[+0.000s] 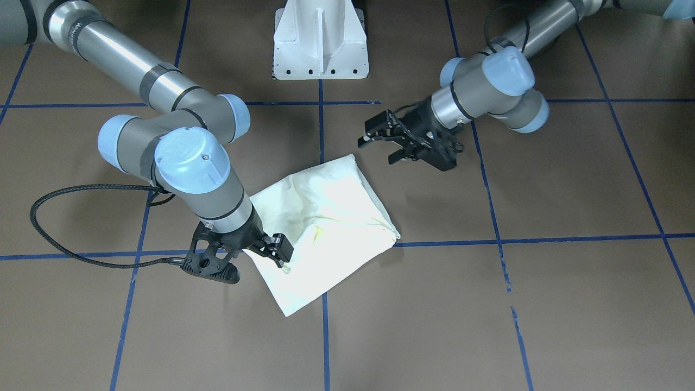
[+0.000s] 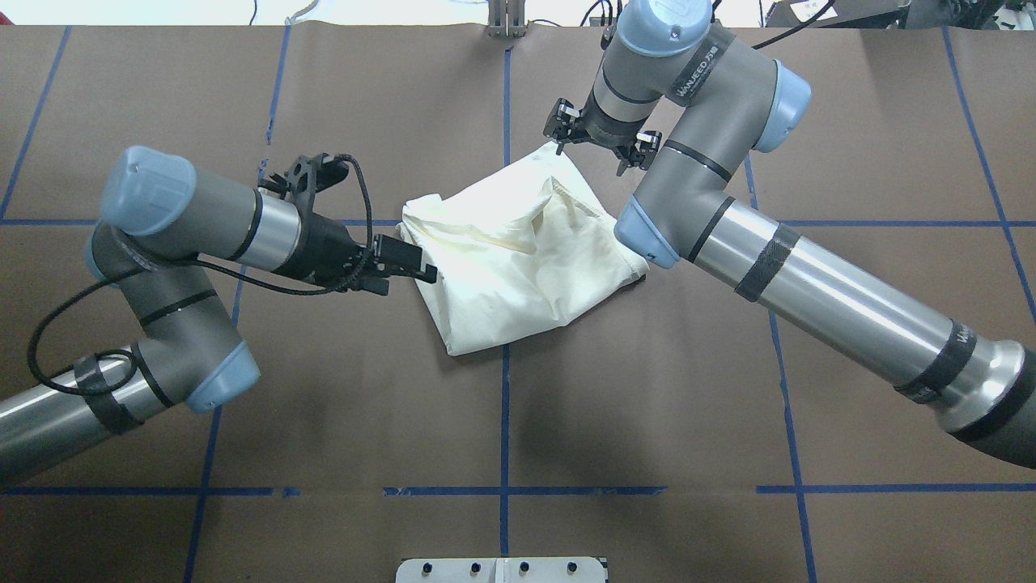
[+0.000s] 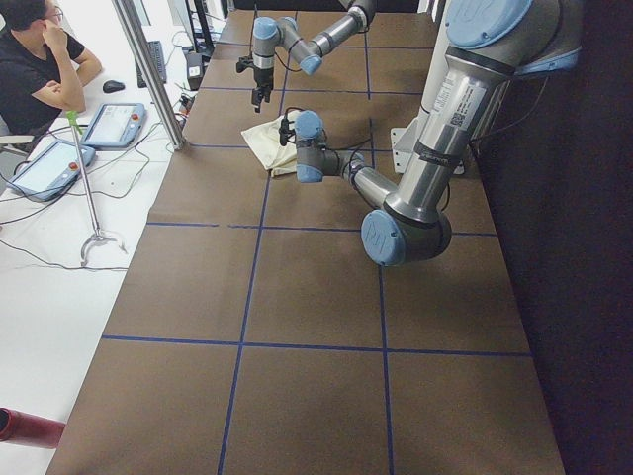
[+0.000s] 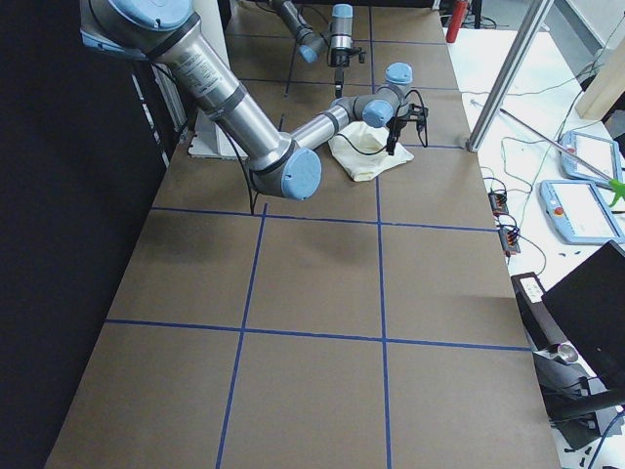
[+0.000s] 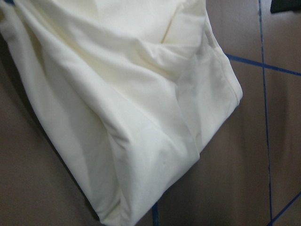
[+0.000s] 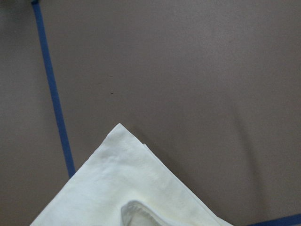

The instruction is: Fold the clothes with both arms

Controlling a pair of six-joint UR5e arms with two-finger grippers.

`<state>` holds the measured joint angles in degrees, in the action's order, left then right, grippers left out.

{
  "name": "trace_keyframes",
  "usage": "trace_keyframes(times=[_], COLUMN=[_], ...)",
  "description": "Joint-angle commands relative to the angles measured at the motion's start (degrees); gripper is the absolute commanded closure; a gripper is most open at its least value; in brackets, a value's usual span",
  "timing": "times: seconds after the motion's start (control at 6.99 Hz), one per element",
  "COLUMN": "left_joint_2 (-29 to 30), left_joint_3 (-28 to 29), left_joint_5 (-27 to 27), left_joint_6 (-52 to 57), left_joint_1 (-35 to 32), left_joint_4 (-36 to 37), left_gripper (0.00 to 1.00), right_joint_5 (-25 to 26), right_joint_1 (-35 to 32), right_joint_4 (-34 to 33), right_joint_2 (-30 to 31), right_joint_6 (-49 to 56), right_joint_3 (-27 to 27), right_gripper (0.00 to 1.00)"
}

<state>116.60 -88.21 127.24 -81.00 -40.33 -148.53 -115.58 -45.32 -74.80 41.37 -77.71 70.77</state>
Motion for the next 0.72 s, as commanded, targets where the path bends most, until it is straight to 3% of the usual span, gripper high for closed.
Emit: trace_keyframes(times=[0.0,0.29,0.43,0.57], left_joint_2=[0.03,-0.06,-0.14,-0.15], left_joint_3=[-0.03,-0.03,-0.03,-0.03], left_joint_5=[1.25,1.25,1.25,1.25], left_joint_6=[3.3,3.4,3.66,3.66], left_joint_1=[-4.57,-5.37,-5.72,-5.73], left_joint_4=[3.94,3.95,3.86,3.86], left_gripper=[0.01,0.01,0.01,0.01], right_joint_5=[0.71,2.46,2.55,2.64], right_joint_1=[2.59,4.01,4.1,4.44], right_joint_4=[-1.58,-3.06,-3.16,-3.07], right_joint_2=[-0.76,-6.53,-7.87,-8.84], right_joint_6=[-5.41,-6.13,-6.05,-5.96], right_joint_3=[-0.54,-6.84,-8.61,-10.2], right_gripper=[0.01,0.03,0.12,0.36])
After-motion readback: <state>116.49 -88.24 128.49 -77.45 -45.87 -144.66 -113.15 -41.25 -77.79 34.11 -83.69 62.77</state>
